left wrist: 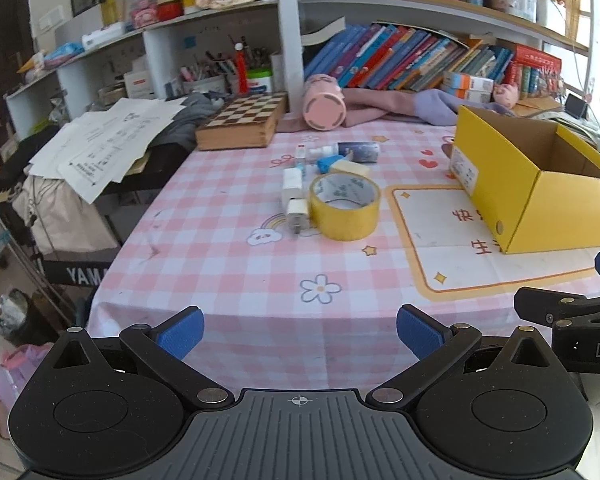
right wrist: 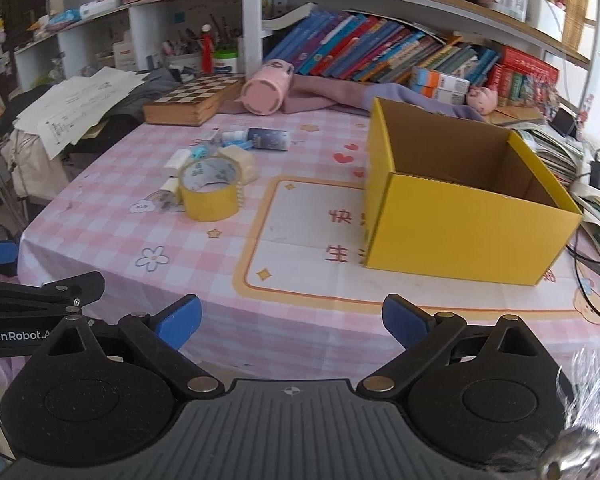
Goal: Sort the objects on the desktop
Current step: 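Grasp the white charger plug with the left gripper while the right gripper grasps the tape roll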
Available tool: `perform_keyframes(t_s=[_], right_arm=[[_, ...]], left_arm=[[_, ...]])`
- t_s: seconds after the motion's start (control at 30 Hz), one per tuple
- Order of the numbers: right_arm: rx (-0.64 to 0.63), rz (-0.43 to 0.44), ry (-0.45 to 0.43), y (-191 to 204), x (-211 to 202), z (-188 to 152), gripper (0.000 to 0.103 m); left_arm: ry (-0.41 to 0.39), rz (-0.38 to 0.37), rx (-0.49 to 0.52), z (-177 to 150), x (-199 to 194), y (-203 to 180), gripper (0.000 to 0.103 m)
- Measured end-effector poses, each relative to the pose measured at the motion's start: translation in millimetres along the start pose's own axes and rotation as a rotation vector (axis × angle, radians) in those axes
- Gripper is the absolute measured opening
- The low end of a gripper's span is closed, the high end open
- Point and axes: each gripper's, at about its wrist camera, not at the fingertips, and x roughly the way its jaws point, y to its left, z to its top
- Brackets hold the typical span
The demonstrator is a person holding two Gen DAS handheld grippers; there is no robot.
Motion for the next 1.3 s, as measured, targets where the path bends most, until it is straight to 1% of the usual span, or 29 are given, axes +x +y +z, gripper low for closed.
perform_keyframes(t_s=[0.07,0.27,0.4,0.53,0.67,0.9,1.17,1.3], right_arm=[[-0.012,0.018,-0.001,3.2,1.9,1.4,0.097],[-0.052,0.071,-0.004,12.5,11.3,8.6,0.087],[-0.065,0.093,-0.011,14.5,20.8,17.8,0.084],[-0.07,0.113,-0.005,16.0,36.8,29.9,0.083],[-0.087,0.136,-0.002,19.5,54.5,44.9,0.082],[-0.089,0.166,0.038,22.0,97.3,75.8,0.082],[-0.125,0.21,0.101,33.2,144.0,100.7,0.083],[-0.145,0.223,0.131,40.2,167.5,112.0,0.086]], left_arm=[[-0.001,0.008,-0.008,-1.1,-0.6,3.1,0.103],[-0.029,0.029,-0.032,-0.9,-1.0,12.3,0.103],[-0.04,0.045,-0.031,4.0,3.9,14.0,0.103],[-0.03,0.061,-0.015,10.5,14.3,14.9,0.103],[-0.027,0.08,-0.026,21.4,28.2,20.7,0.102],[0.01,0.093,-0.023,38.2,60.8,27.7,0.102],[0.057,0.08,-0.042,48.8,90.8,35.8,0.102],[0.081,0.079,-0.047,52.9,104.6,39.4,0.1]])
